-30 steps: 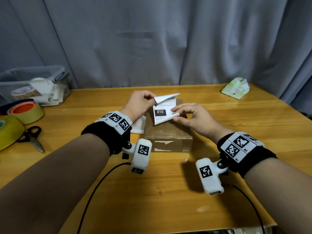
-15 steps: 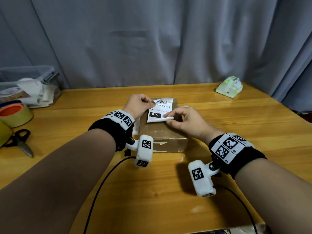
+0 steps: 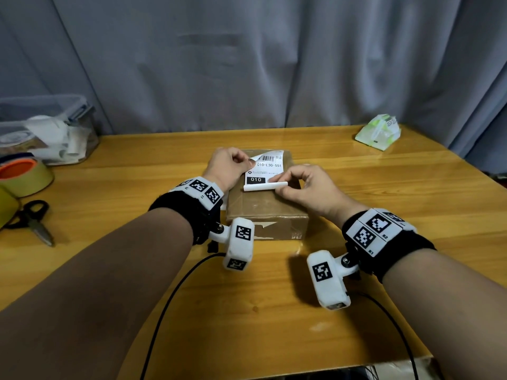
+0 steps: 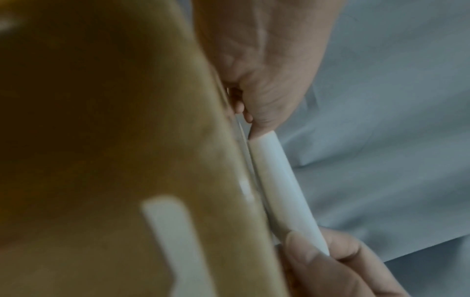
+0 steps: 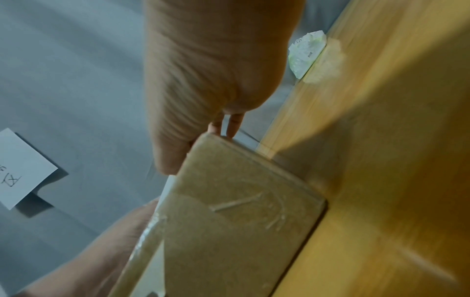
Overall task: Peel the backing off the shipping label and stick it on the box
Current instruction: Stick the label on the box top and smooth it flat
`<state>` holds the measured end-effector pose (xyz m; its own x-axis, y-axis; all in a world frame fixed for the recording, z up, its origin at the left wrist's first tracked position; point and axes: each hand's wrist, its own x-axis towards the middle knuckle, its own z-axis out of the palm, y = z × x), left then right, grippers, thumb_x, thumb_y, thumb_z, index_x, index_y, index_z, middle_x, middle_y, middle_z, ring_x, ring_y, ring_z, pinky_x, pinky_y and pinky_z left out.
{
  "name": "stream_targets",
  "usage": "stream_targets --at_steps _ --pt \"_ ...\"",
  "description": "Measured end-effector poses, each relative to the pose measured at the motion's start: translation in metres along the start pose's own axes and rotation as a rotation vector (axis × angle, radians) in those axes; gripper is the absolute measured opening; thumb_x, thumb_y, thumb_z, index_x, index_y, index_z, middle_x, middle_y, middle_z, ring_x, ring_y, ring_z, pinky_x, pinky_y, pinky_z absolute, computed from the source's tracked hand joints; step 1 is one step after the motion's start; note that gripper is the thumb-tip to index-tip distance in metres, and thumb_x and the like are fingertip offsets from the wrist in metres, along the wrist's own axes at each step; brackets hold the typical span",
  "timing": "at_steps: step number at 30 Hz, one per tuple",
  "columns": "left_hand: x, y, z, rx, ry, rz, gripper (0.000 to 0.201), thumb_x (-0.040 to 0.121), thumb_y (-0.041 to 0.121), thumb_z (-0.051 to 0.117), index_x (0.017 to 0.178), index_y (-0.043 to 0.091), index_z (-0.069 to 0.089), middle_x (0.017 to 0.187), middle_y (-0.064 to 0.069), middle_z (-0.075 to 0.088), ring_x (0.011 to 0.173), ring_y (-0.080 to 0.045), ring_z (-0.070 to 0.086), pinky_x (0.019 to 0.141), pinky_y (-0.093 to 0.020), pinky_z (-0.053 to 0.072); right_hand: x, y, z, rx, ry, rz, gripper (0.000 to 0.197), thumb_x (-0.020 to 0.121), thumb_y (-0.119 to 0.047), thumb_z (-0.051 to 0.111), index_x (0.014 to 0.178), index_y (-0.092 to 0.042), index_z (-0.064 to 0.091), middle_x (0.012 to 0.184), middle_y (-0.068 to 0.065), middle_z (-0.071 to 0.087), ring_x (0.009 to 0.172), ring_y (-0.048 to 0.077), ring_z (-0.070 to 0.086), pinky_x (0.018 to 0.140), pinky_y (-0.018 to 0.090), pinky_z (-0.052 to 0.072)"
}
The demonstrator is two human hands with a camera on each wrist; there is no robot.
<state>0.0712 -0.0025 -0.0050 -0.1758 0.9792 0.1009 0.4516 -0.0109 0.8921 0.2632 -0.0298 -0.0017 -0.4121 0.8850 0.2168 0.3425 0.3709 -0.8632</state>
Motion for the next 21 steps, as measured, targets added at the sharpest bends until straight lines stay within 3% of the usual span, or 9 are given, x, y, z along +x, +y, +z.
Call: stream_targets --at_steps 2,4,6,7,10,12,16,19,21 --pt "0.006 -0.01 0.002 0.041 0.007 -0.021 0.014 0.066 0.035 0.076 0.058 0.032 0.065 0.096 -0.014 0.067 0.09 -0.032 0.064 0.09 -0.051 0.052 0.0 0.001 0.0 -0.006 -0.008 0.006 0.012 0.077 0.003 0.068 0.086 0.012 0.067 0.097 0.006 0.069 0.073 -0.019 0.058 0.072 -0.003 0.038" --pt "0.0 -0.005 0.001 0.078 0.011 -0.054 0.012 0.064 0.042 0.075 0.064 0.034 0.066 0.105 -0.009 0.06 0.103 -0.034 0.06 0.097 -0.049 0.048 -0.001 0.0 0.0 -0.018 -0.018 0.016 0.01 0.077 0.003 0.067 0.085 0.009 0.066 0.101 0.007 0.07 0.077 -0.017 0.059 0.074 -0.004 0.037" --pt "-0.006 0.0 0.0 0.179 0.022 -0.052 0.021 0.073 0.039 0.074 0.088 0.029 0.064 0.114 -0.005 0.047 0.116 -0.03 0.05 0.106 -0.045 0.04 -0.002 -0.002 0.0 -0.017 -0.058 0.04 0.004 0.078 0.001 0.066 0.081 -0.001 0.065 0.108 0.011 0.068 0.088 -0.007 0.059 0.079 -0.004 0.038" --pt "-0.007 0.001 0.0 0.25 0.012 -0.046 0.04 0.074 0.041 0.073 0.108 0.026 0.059 0.122 -0.007 0.042 0.121 -0.028 0.044 0.109 -0.044 0.035 -0.001 -0.003 0.0 -0.003 -0.091 0.055 0.008 0.077 -0.002 0.066 0.077 -0.008 0.062 0.111 0.011 0.067 0.095 0.001 0.059 0.082 -0.001 0.039" --pt "-0.015 0.007 -0.001 0.354 -0.07 -0.07 0.083 0.073 0.05 0.07 0.141 0.027 0.028 0.141 -0.011 0.028 0.131 -0.032 0.033 0.114 -0.046 0.027 0.003 -0.007 0.002 0.033 -0.158 0.101 0.018 0.066 -0.029 0.067 0.071 -0.03 0.049 0.111 0.014 0.065 0.105 0.029 0.059 0.093 0.037 0.047" --pt "-0.017 0.006 -0.003 0.382 -0.145 -0.118 0.09 0.075 0.053 0.066 0.146 0.029 0.016 0.147 -0.012 0.022 0.135 -0.034 0.027 0.116 -0.042 0.023 0.004 -0.004 0.003 0.039 -0.185 0.113 0.019 0.062 -0.041 0.062 0.072 -0.034 0.047 0.114 0.012 0.065 0.113 0.031 0.057 0.099 0.048 0.044" --pt "-0.026 0.003 -0.011 0.437 -0.278 -0.165 0.096 0.079 0.055 0.061 0.149 0.033 0.0 0.154 -0.01 0.011 0.142 -0.033 0.02 0.118 -0.042 0.02 0.005 -0.004 0.001 0.001 -0.18 0.095 0.017 0.076 -0.041 0.054 0.086 -0.028 0.054 0.125 0.002 0.061 0.123 0.017 0.051 0.108 0.041 0.037" --pt "-0.03 0.004 -0.018 0.493 -0.353 -0.171 0.099 0.08 0.056 0.058 0.149 0.03 -0.008 0.156 -0.012 0.006 0.142 -0.032 0.022 0.119 -0.039 0.02 0.01 -0.005 -0.002 -0.006 -0.159 0.09 0.026 0.095 -0.023 0.041 0.102 -0.007 0.06 0.121 0.005 0.063 0.118 0.017 0.052 0.107 0.034 0.035" --pt "-0.033 0.006 -0.02 0.513 -0.379 -0.183 0.1 0.081 0.057 0.057 0.149 0.027 -0.01 0.157 -0.013 0.004 0.143 -0.029 0.022 0.118 -0.035 0.02 0.017 -0.01 -0.004 -0.074 -0.135 0.058 0.029 0.097 -0.019 0.04 0.104 -0.004 0.064 0.113 0.006 0.065 0.109 0.019 0.056 0.101 0.03 0.039"
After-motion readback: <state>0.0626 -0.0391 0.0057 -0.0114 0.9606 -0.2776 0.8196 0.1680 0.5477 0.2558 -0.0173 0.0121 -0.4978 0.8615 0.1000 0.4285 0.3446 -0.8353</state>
